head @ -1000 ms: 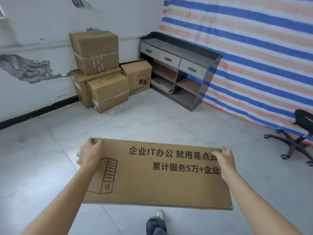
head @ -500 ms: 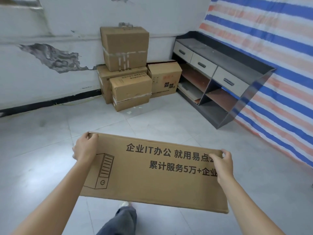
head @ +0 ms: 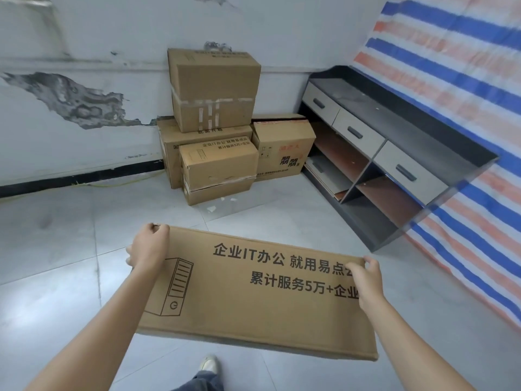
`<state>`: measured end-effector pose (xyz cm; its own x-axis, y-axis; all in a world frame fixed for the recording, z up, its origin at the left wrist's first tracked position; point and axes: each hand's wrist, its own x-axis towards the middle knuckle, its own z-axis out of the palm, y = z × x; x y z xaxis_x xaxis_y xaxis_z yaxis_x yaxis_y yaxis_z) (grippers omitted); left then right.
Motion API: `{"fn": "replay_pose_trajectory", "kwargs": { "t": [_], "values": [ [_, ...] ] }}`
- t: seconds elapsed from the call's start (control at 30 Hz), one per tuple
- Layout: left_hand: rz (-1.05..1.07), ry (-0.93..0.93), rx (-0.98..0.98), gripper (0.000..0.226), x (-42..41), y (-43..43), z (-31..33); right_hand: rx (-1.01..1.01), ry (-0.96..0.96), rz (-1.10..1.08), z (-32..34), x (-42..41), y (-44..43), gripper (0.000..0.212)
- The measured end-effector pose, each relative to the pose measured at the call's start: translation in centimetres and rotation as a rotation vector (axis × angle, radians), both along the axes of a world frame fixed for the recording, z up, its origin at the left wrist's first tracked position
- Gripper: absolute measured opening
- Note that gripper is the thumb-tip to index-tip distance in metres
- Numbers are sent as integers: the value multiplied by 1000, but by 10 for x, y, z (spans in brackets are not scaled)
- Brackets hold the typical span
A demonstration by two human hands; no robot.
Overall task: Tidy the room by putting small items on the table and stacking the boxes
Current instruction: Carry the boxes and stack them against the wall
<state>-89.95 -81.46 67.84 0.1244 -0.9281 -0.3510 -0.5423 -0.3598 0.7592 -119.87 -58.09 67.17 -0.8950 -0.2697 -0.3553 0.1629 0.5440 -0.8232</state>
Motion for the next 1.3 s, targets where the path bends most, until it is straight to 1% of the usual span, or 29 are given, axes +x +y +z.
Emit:
{"fn": "replay_pose_trajectory", "kwargs": {
  "t": [0.17,0.3,0.47,0.63,0.73,0.77,0.87,0.97,1.07,1.23,1.3],
  "values": [
    [31,25,-32,44,-33,-46,-3,-41,-22,-33,-3,-42,-55,63],
    [8,-3,-70,46,-70,-84,-9,-49,-25,-39,-10,-87,-98,65],
    [66,-67,-80,48,-138,-137,-13,-73,-64,46,-16,-166,-172,63],
    [156,-88,-67,47,-209,-181,-14,-69,-122,99,-20,-251,-248,62],
    [214,-42,-85,58,-229,-199,-12,-94,-132,126,-12,-284,-288,58],
    [249,-41,-97,60,-234,-204,-10,-107,-135,141,-7,-293,-303,57],
    [353,-54,-136,54,-244,-218,2,-177,-145,208,6,-312,-345,58],
    [436,-6,-208,70,-252,-236,15,-237,-162,263,16,-325,-387,58],
    [525,44,-262,72,-256,-260,19,-263,-178,312,23,-336,-432,58],
    [575,118,-297,64,-258,-318,19,-261,-129,446,35,-347,-506,54],
    [571,160,-286,67,-260,-344,16,-240,-94,494,38,-351,-536,56]
  ]
}}
